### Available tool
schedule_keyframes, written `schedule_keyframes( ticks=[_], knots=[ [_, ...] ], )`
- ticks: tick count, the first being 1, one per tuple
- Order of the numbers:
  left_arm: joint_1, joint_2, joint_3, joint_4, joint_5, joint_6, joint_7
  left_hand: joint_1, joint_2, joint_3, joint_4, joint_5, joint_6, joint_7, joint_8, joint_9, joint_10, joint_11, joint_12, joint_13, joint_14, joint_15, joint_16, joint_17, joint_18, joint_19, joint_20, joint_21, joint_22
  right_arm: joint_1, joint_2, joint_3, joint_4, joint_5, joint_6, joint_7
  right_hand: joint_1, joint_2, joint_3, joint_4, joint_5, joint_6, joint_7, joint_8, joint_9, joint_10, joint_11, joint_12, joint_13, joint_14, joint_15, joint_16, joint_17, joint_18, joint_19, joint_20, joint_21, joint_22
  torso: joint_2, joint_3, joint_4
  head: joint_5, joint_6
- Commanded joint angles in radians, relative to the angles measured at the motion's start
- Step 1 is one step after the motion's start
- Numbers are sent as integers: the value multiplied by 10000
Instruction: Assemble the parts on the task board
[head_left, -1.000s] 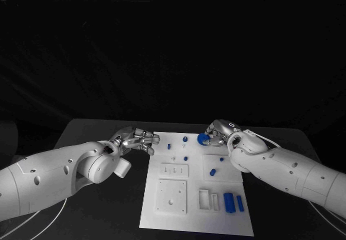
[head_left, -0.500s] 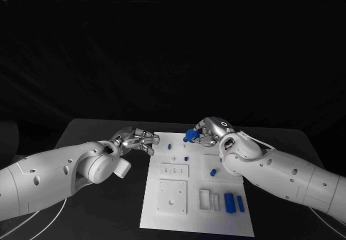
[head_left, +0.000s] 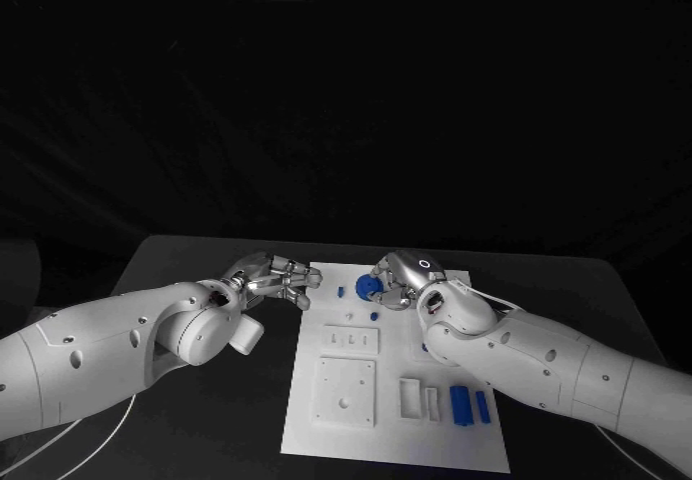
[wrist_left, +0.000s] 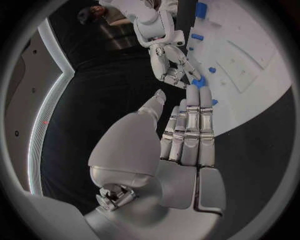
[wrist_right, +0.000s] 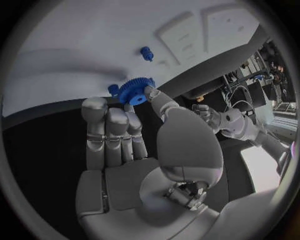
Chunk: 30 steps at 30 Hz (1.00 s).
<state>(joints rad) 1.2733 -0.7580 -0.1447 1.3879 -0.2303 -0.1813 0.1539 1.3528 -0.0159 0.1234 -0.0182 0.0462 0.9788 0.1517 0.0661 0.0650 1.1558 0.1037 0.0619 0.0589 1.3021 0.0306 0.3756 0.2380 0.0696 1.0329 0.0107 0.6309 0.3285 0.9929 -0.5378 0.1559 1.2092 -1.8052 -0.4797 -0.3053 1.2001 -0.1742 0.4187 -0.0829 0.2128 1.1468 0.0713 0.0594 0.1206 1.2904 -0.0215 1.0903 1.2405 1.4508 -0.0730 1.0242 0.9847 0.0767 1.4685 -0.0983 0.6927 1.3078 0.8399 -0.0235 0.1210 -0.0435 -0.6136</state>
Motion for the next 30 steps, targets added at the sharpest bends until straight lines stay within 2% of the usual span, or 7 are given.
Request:
schedule_keyframes(
  ticks=[1,6,18,22,23,26,30],
  knots=[
    [4,33,8,9,-34,166,49,25,56,36,38,29,-42,-4,-30,-5,-47,11,-28,-6,-61,9,35,9,156,-91,11,34,-9,-15,151,-34,-269,-255,138,64,48,-7,21,-6,39,37,19,35,-13,47,-1,-63,4,-14,-85,-43,-8,-69,509,-55,15,250,-8,4,-17,22,-21],
    [4,53,8,-1,-35,185,50,25,56,36,38,29,-42,-4,-30,-5,-47,11,-28,-6,-61,9,35,9,156,-91,11,34,-9,-24,393,-84,-698,-262,211,71,48,-4,16,-11,51,36,19,36,-16,49,-2,-61,8,-17,-87,-49,-12,-66,507,-57,1,247,-7,5,-18,25,-14],
    [4,80,8,-21,-36,212,41,25,56,36,38,29,-42,-4,-30,-5,-47,11,-28,-6,-61,9,35,9,156,-91,11,34,-9,-29,696,-140,-1207,-234,356,54,19,16,-33,-31,88,-28,38,31,-45,9,9,-123,-22,-23,-82,-80,-32,-63,505,-53,-37,251,-12,25,-45,16,-5],
    [4,99,8,-37,-36,221,35,25,56,36,38,29,-42,-4,-30,-5,-47,11,-28,-6,-61,9,35,9,156,-91,11,34,-9,-29,777,-178,-1296,-141,363,86,-71,8,-120,28,-130,-211,87,30,-105,-44,39,-221,-88,-29,-66,-120,-57,-52,501,-43,-97,238,-8,29,-39,16,-9],
    [4,105,8,-44,-36,224,33,25,56,36,38,29,-42,-4,-30,-5,-47,11,-28,-6,-61,9,35,9,156,-91,11,34,-9,-29,805,-197,-1323,-61,371,107,-150,9,-189,116,-263,-305,107,33,-139,-62,54,-259,-117,-33,-58,-142,-71,-43,501,-34,-125,230,-7,32,-37,13,-5],
    [3,118,8,-54,-36,232,31,7,65,42,42,29,-45,-1,-30,-5,-59,15,-28,-5,-71,13,41,3,157,-99,15,54,-36,-29,845,-231,-1358,79,406,148,-580,42,-213,416,-250,-523,149,33,-236,-126,81,-372,-205,-39,-53,-187,-95,-14,500,-26,-197,206,-11,26,-35,2,-9],
    [3,124,8,-62,-36,241,26,7,65,42,42,29,-45,-1,-30,-5,-59,15,-28,-5,-71,13,41,3,157,-99,15,54,-36,-29,849,-254,-1345,208,411,182,-1037,-5,-241,831,-859,-628,165,39,-291,-144,107,-408,-252,-37,-45,-200,-86,10,509,-13,-224,193,-11,23,-39,9,-11]
  ],
)
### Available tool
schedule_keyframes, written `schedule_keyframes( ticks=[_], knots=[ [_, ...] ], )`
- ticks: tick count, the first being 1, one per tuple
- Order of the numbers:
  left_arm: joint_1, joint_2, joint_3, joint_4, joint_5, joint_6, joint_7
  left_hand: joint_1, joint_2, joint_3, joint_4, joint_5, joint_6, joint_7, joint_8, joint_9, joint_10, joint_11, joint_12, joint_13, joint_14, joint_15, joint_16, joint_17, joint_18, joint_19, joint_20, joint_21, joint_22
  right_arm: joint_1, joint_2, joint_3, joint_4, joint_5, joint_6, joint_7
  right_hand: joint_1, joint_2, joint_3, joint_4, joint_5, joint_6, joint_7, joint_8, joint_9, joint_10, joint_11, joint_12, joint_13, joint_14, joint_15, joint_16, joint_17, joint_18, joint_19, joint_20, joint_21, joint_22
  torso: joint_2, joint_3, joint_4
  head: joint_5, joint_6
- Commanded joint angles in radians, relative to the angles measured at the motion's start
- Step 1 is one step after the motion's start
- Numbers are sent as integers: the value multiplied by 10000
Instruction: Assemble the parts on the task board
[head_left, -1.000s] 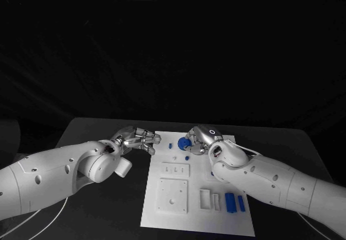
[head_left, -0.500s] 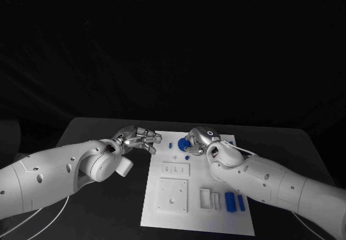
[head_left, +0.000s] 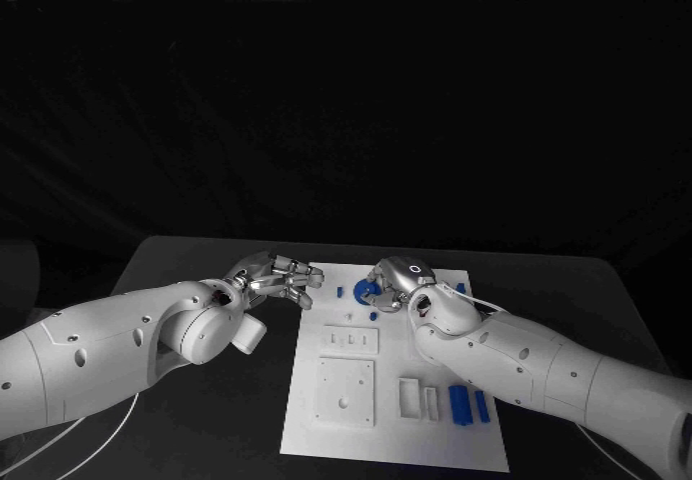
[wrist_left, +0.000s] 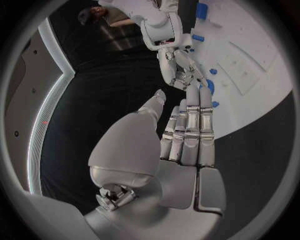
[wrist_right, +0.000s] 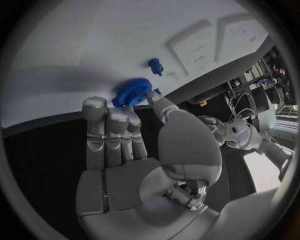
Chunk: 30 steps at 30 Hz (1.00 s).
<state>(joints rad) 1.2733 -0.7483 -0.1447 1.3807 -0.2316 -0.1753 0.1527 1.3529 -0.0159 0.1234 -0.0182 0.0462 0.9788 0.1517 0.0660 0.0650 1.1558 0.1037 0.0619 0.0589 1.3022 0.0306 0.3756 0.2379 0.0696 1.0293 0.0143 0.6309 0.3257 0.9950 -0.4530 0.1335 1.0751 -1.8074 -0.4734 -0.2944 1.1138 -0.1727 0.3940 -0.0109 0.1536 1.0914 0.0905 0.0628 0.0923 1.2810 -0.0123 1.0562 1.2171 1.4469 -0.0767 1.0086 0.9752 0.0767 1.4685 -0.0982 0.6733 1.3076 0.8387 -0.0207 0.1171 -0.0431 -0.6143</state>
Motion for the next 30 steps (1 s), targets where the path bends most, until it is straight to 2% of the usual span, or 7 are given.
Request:
schedule_keyframes(
  ticks=[1,4,7,15,23,25,30],
  knots=[
    [3,26,7,9,-23,183,37,6,65,42,42,29,-45,-1,-30,-5,-59,15,-28,-5,-71,13,41,3,158,-63,-20,54,-8,-50,-4,-33,3,263,352,79,-327,-70,-42,222,-454,-84,-31,6,-9,-44,21,-60,-19,2,-4,-42,15,13,510,-11,-33,194,-1,-4,-3,12,-4],
    [3,23,7,5,-23,183,34,6,65,42,42,29,-45,-1,-30,-5,-59,15,-28,-5,-71,13,41,3,158,-63,-20,54,-8,-50,-36,-39,41,346,346,94,-697,-185,-186,691,-933,-122,-39,8,9,-46,30,-55,-37,1,-6,-43,35,26,512,-10,-24,197,-2,-3,-6,19,0],
    [3,19,7,6,-23,185,33,6,65,42,42,29,-45,-1,-30,-5,-59,15,-28,-5,-71,13,41,3,158,-63,-20,54,-8,-50,-110,-42,120,383,318,91,-689,-287,-149,983,-993,-119,-48,7,56,-34,22,-37,-50,12,-7,-33,73,20,512,-12,1,214,0,-5,-1,17,-1],
    [3,-18,7,11,-23,176,24,6,65,42,42,29,-45,-1,-30,-5,-59,15,-28,-5,-71,13,41,3,158,-63,-20,54,-8,-59,-391,-44,365,451,290,40,-700,-268,-109,1019,-987,-65,-61,8,74,-26,16,-15,-40,10,-17,-31,87,23,515,-19,4,215,-4,8,-27,36,0],
    [3,-65,7,11,-23,159,22,6,65,42,42,29,-45,-1,-30,-5,-59,15,-28,-5,-71,13,41,3,158,-63,-20,54,-8,-74,-935,-31,957,505,-410,-35,-633,-290,45,954,-855,-31,-67,8,80,2,6,18,-30,15,-35,-11,121,23,523,-35,69,234,-16,27,-47,21,32],
    [3,-85,7,-3,-23,148,25,6,65,42,42,29,-45,-1,-30,-5,-59,15,-28,-5,-71,13,41,3,158,-63,-20,54,-8,-75,-1170,24,1208,596,-688,-8,-591,-290,80,928,-834,-31,-67,8,78,17,3,36,-20,18,-39,3,137,25,526,-40,85,238,-16,22,-54,14,43],
    [4,-143,7,-65,-24,115,39,6,65,42,42,29,-45,-1,-30,-5,-59,15,-28,-5,-71,13,41,3,158,-63,-20,54,-8,-75,-1926,454,1983,1211,-1075,372,-366,-281,36,803,-742,-18,-60,8,63,25,4,46,-12,15,-39,10,152,26,519,-39,106,244,-33,71,-114,-14,94]
  ],
)
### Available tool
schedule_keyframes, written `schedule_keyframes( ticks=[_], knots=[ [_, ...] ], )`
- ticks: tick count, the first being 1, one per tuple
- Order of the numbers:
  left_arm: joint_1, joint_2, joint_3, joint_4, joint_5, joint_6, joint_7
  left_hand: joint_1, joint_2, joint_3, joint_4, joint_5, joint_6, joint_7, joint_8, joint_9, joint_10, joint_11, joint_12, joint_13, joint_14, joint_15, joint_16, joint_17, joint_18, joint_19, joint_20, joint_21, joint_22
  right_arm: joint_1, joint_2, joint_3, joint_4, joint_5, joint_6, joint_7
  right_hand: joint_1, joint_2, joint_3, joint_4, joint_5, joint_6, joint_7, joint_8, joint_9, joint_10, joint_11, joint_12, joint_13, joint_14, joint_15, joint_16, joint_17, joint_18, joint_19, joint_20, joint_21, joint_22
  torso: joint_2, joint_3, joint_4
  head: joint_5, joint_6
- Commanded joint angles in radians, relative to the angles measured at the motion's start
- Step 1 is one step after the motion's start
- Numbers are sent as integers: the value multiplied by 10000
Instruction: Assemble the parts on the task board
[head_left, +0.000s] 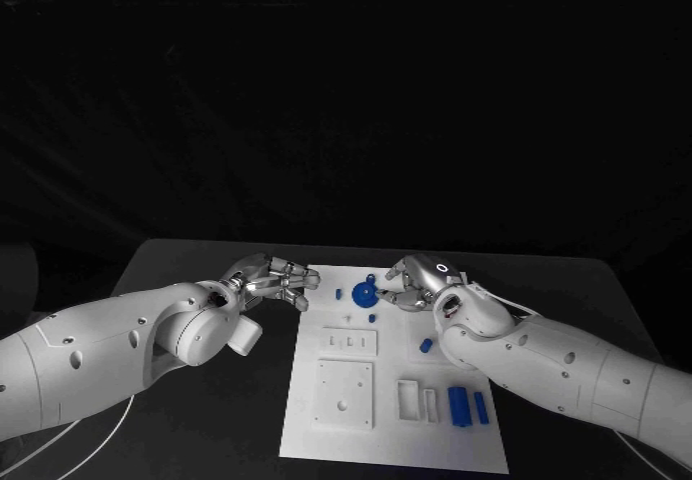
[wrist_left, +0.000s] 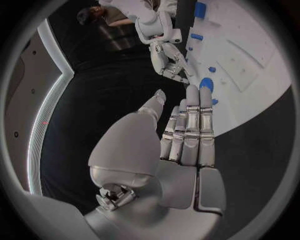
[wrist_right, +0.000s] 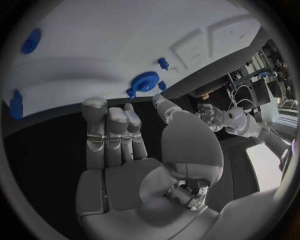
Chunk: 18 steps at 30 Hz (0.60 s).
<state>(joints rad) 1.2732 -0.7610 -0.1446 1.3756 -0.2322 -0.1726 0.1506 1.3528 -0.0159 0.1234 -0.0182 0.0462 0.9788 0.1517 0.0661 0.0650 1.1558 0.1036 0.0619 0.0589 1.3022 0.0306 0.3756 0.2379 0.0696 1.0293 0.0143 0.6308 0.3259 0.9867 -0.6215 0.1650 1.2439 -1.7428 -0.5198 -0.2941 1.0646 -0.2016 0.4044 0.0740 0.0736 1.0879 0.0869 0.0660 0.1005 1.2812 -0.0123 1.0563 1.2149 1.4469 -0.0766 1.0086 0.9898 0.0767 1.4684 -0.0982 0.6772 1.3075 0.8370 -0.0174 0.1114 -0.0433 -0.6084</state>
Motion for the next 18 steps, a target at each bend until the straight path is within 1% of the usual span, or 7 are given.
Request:
schedule_keyframes(
  ticks=[1,4,8,12,15,16,18],
  knots=[
    [5,-26,7,-24,-18,83,63,19,58,52,27,30,-43,-2,-30,-5,-57,15,-28,-6,-73,11,48,0,161,-70,-20,76,-37,8,-397,248,429,761,-618,502,179,1,-103,-73,67,25,-18,-24,-20,17,13,40,6,11,-36,1,0,26,518,-38,65,245,-19,44,-71,-17,42],
    [6,-55,7,-42,-19,71,77,19,58,52,27,30,-43,-2,-30,-5,-57,15,-28,-6,-73,11,48,0,161,-70,-20,76,-37,8,-853,571,713,1480,-431,1122,695,132,-659,-230,456,37,4,-28,-42,0,23,37,10,11,-23,-25,-12,29,510,-29,47,248,-37,81,-137,-5,59],
    [5,-93,8,-30,-19,80,134,20,58,53,27,30,-43,-2,-30,-5,-56,14,-28,-6,-73,11,48,0,161,-70,-20,77,-37,7,-1367,877,688,2619,238,2381,1524,339,-572,-729,534,31,43,-28,-95,-92,34,-53,-41,-7,5,-113,-76,9,480,7,-35,249,-75,130,-250,3,90],
    [4,-129,9,-16,-19,72,215,30,76,81,23,33,-47,-14,-31,-6,127,-33,1,4,-88,-3,43,-3,157,-88,-23,80,-44,7,-1679,1051,285,3362,828,3405,2028,505,-675,-1327,861,33,82,-27,-186,-209,54,-199,-148,-17,33,-183,-102,-10,437,31,-150,265,-99,168,-326,-60,92],
    [4,-151,10,-20,-19,72,255,36,81,120,25,34,-45,-43,-29,-5,521,-134,-6,8,-97,-43,38,-4,136,-98,-49,82,-45,6,-1824,1132,-223,3697,1195,3925,2139,518,-925,-1541,1123,-30,105,-26,-238,-238,72,-244,-193,-18,47,-175,-71,-10,432,37,-152,303,-112,219,-377,-144,112],
    [4,-156,10,-19,-19,73,261,38,82,127,26,35,-46,-47,-29,-5,580,-150,0,10,-97,-49,38,-4,132,-98,-53,84,-45,6,-1842,1143,-339,3744,1260,4011,2166,527,-985,-1584,1139,-56,109,-26,-251,-247,75,-255,-205,-21,37,-176,-64,-3,430,31,-158,313,-112,221,-381,-167,113],
    [4,-162,10,-19,-19,86,277,45,73,158,26,32,-44,-69,-29,-5,873,-228,-9,10,-89,-84,39,-3,101,-100,-85,87,-45,6,-1869,1170,-725,3881,1468,4276,2241,526,-1160,-1701,1199,-174,141,-27,-289,-268,97,-289,-243,-18,60,-166,-36,-2,434,50,-156,352,-106,252,-399,-333,117]
  ],
)
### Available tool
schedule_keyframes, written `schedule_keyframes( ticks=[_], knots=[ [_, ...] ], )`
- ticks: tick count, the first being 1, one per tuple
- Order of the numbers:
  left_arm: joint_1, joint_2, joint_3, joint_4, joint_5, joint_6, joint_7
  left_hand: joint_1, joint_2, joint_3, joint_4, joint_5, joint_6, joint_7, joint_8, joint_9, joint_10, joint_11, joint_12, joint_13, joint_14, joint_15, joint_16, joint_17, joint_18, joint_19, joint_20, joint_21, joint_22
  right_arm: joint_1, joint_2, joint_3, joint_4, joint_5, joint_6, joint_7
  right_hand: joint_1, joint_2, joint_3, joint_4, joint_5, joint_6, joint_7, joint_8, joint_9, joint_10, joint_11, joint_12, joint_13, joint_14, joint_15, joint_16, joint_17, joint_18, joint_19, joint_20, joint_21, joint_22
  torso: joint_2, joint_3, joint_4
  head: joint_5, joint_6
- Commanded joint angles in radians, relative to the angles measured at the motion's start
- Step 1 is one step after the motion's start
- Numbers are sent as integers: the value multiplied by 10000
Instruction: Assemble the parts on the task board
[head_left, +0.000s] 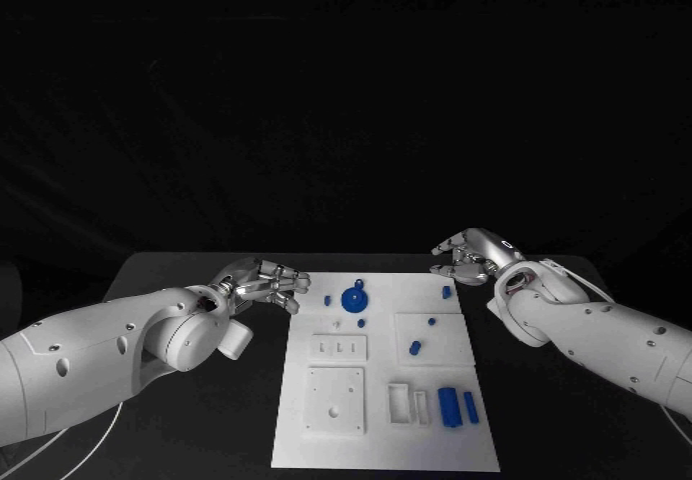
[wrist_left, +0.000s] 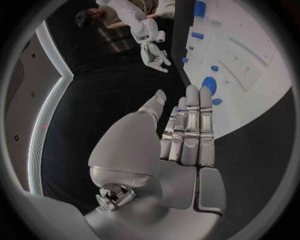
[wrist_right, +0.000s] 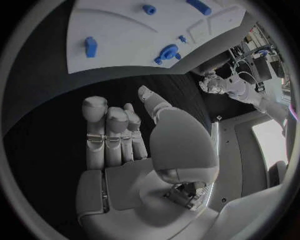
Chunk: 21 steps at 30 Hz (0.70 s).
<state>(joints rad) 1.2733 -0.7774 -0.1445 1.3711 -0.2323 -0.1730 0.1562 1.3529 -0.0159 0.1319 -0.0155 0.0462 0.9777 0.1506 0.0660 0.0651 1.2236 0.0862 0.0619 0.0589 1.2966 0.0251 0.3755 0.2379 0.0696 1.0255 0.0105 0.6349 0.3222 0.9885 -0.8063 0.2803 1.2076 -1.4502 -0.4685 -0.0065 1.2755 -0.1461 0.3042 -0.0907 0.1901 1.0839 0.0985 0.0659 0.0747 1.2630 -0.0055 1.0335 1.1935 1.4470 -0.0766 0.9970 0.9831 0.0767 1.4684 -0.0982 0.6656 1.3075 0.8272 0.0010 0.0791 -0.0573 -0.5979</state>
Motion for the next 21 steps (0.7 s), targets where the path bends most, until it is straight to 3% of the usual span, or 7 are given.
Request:
schedule_keyframes(
  ticks=[1,4,6,8,10,15,21],
  knots=[
    [2,4,8,25,-18,97,225,51,79,81,-2,34,-34,-58,-30,-5,222,-64,-1,15,-34,-30,38,-3,97,-59,-51,49,-8,-13,-21,24,-476,1002,1014,1472,145,-10,-215,-80,36,-170,41,-27,-42,-95,31,-72,-43,-25,73,-63,29,0,434,61,-45,370,-6,81,-85,-198,10],
    [-3,20,8,10,-18,129,236,46,63,120,8,36,-31,-63,-29,-5,289,-81,-9,14,-30,-41,33,-3,58,-61,-81,51,-10,-13,27,42,-980,1233,1283,1747,191,23,-473,-96,-322,-357,84,-25,-58,-168,71,-149,-111,-43,93,-102,14,18,418,85,-100,399,-3,100,-84,-191,-31],
    [-10,27,8,-2,-19,157,234,46,60,127,9,36,-30,-64,-29,-5,292,-82,-10,14,-30,-42,32,-3,53,-61,-85,51,-11,-20,80,48,-1209,1328,1412,1844,269,69,-644,-128,-336,-453,104,-27,-58,-209,89,-175,-150,-54,104,-124,13,33,417,98,-154,435,-5,93,-68,-182,-47],
    [-21,37,8,-21,-19,188,227,39,43,160,18,36,-52,-49,-31,-6,175,-48,-18,11,-41,-28,18,-6,41,-71,-88,46,-17,-42,163,53,-1454,1398,1527,1917,345,73,-687,-187,-341,-559,127,-30,-66,-237,99,-197,-178,-66,116,-139,9,38,417,110,-194,454,-1,113,-76,-175,-48],
    [-29,48,8,-38,-19,207,220,36,33,182,17,37,-58,-36,-31,-6,-1,-1,-17,10,-50,-8,11,-9,49,-77,-76,47,-19,-73,252,54,-1673,1435,1596,1961,386,65,-705,-243,-316,-602,136,-31,-65,-253,106,-207,-192,-74,123,-149,5,42,416,118,-214,467,-4,91,-64,-192,-69],
    [-46,73,8,-72,-20,246,207,27,11,201,9,36,-60,-25,-29,-5,-156,43,-20,9,-58,10,5,-11,71,-84,-55,52,-20,-173,470,56,-2193,1470,1752,2035,473,93,-658,-541,-22,-670,159,-32,-68,-292,117,-222,-232,-92,133,-162,8,50,417,129,-287,529,20,138,-59,-197,-95],
    [-61,88,8,-107,-20,269,192,26,11,209,6,37,-64,-22,-31,-6,-180,50,-19,9,-59,13,3,-12,77,-88,-49,52,-21,-262,640,56,-2667,1471,1952,2092,318,197,-533,-938,45,-750,178,-30,-73,-335,127,-213,-276,-110,143,-186,1,66,439,144,-430,661,24,119,-33,-161,-135]
  ],
)
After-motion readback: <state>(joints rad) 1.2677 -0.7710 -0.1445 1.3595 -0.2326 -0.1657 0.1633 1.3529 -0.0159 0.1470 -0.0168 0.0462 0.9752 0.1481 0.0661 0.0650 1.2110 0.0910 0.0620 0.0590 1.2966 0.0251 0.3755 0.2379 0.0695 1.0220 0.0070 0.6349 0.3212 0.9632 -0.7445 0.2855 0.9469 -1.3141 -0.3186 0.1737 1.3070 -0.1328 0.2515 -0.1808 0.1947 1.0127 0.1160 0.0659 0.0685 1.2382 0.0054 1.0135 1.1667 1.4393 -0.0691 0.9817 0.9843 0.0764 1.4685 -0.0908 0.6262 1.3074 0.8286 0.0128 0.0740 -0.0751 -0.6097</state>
